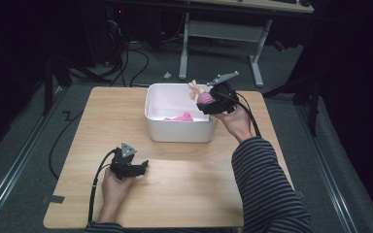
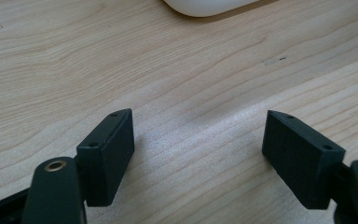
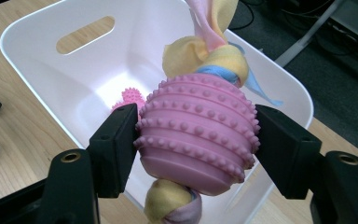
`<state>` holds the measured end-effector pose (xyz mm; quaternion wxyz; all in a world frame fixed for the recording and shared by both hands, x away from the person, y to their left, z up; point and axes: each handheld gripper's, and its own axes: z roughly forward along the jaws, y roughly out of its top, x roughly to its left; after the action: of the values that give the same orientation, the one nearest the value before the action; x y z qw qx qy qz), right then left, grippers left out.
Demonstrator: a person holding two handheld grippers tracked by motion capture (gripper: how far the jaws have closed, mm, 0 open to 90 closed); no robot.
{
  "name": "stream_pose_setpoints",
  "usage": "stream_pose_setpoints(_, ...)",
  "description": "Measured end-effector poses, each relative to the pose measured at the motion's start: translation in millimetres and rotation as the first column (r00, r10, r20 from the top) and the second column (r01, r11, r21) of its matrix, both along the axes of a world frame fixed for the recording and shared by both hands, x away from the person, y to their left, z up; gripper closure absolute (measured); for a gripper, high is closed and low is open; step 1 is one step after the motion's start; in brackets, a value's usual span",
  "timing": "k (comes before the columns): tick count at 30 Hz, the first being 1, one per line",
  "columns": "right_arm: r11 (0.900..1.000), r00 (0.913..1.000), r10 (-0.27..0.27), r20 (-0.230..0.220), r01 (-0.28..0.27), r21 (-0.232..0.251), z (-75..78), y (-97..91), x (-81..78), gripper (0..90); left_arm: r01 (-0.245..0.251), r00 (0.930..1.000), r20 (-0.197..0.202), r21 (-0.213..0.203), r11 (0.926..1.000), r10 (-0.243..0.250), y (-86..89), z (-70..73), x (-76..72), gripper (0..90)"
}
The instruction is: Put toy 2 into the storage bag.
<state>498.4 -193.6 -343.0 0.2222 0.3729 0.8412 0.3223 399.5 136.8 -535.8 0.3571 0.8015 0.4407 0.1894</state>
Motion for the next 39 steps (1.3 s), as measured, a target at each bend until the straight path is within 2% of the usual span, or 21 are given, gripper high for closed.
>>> stream_pose_setpoints(4,0.9995,1.0,0.001,-0.01,-0.001,-0.033,-8.0,3.3,5.0,33.9,0.001,1.0,-0.001,0.0,1.0,-0.001,0.0,0.0,-0.1,25.5)
stream_pose_setpoints(14,0.9981,0.997,-0.019,-0.076,0.014,-0.059,-25.6,-3.1,14.4,33.5,0.0,1.0,-0.001,-0.001,1.0,0.0,-0.1,0.0,-0.1,25.5)
stream_pose_setpoints(20,0.9968,0.9943,-0.035,-0.101,0.028,-0.075,-29.5,-5.5,17.3,33.3,0.0,1.0,-0.001,-0.002,1.0,0.0,-0.1,0.0,-0.1,25.5)
stream_pose_setpoints(26,0.9943,0.9875,-0.046,-0.151,0.03,-0.102,-34.2,-3.1,19.7,33.1,0.001,1.0,-0.002,-0.002,1.0,-0.001,0.0,0.0,-0.1,25.5)
stream_pose_setpoints(30,0.9942,0.9865,-0.05,-0.156,0.034,-0.102,-37.0,-4.7,20.6,32.9,-0.006,1.0,-0.001,-0.013,0.9999,0.006,0.8,-0.2,1.3,26.4)
stream_pose_setpoints(34,0.9972,0.9861,-0.043,-0.161,0.033,-0.068,-39.0,-9.5,19.8,32.6,-0.007,1.0,0.003,-0.005,1.0,0.007,0.0,-0.2,1.1,26.5)
stream_pose_setpoints(36,0.9972,0.9858,-0.044,-0.162,0.033,-0.067,-40.7,-11.6,19.1,32.0,-0.008,1.0,0.003,-0.007,1.0,0.008,0.1,-0.2,1.1,26.4)
stream_pose_setpoints(39,0.9989,0.988,-0.039,-0.15,0.035,-0.03,-39.5,-15.8,17.0,30.4,-0.008,1.0,0.003,-0.006,1.0,0.008,0.0,-0.3,1.1,26.4)
